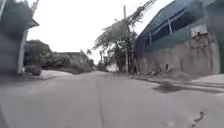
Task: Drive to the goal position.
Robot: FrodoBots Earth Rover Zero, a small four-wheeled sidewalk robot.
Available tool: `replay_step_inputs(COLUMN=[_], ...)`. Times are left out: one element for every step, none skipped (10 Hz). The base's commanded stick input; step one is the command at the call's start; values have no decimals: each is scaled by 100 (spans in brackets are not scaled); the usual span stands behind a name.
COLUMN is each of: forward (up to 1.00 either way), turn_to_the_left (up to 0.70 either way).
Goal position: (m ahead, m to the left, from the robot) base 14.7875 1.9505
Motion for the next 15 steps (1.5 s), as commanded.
replay_step_inputs(forward=[70, 70, 70, 70, 70, 70, 70, 70, 70, 70, 70, 70, 70, 70, 70], turn_to_the_left=[7, 7, 7, 7, 7, 7, 7, 7, 7, 7, 7, 7, 7, 7, 7])
